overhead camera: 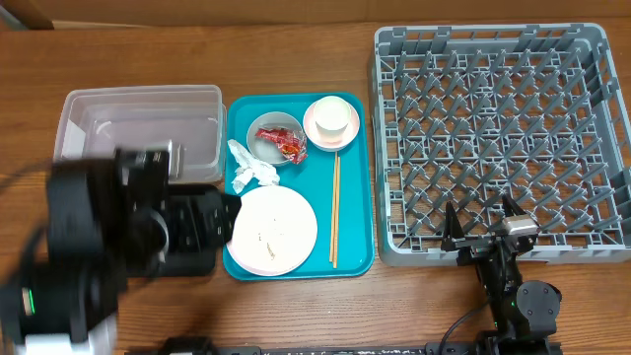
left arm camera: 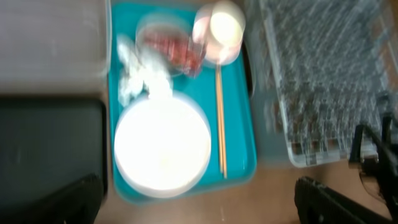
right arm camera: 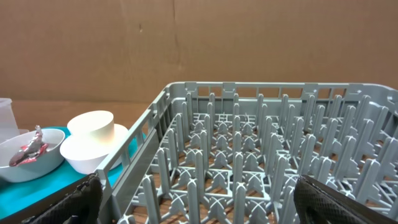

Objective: Sort waste into correct bins and load items into the dishwasher
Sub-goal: 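Move the left gripper over the white tissue on the teal tray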

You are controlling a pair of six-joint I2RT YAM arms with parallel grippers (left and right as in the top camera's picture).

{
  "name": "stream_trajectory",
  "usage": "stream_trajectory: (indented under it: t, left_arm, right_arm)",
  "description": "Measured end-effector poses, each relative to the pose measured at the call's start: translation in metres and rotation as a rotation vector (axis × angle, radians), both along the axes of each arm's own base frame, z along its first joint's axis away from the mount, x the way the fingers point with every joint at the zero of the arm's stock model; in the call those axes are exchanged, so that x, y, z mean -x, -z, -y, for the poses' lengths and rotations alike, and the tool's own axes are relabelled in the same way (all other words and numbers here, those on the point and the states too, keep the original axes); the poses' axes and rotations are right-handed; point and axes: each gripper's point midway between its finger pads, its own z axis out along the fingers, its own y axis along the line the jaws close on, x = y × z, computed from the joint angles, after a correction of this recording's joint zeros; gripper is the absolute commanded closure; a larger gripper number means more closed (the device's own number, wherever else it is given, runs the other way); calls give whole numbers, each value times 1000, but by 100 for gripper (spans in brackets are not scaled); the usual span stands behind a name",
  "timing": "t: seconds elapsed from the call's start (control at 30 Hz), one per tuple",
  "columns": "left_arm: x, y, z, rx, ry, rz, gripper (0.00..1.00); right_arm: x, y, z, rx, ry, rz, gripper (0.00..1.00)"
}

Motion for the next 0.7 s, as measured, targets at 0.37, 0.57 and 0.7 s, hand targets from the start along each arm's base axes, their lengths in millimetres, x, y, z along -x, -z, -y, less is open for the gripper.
stream_trajectory:
  t: [0.37, 0.57, 0.7]
  left_arm:
    - [-78, 55, 3, 12, 36, -379, 96]
    - [-88, 83, 5, -89, 35, -454, 96]
    - [-89, 88, 18, -248, 20, -429, 94]
  right_arm:
    - [0, 0, 0, 0, 0, -1, 0]
    - [0, 0, 0, 0, 0, 0, 0]
    - [0, 0, 0, 0, 0, 0, 0]
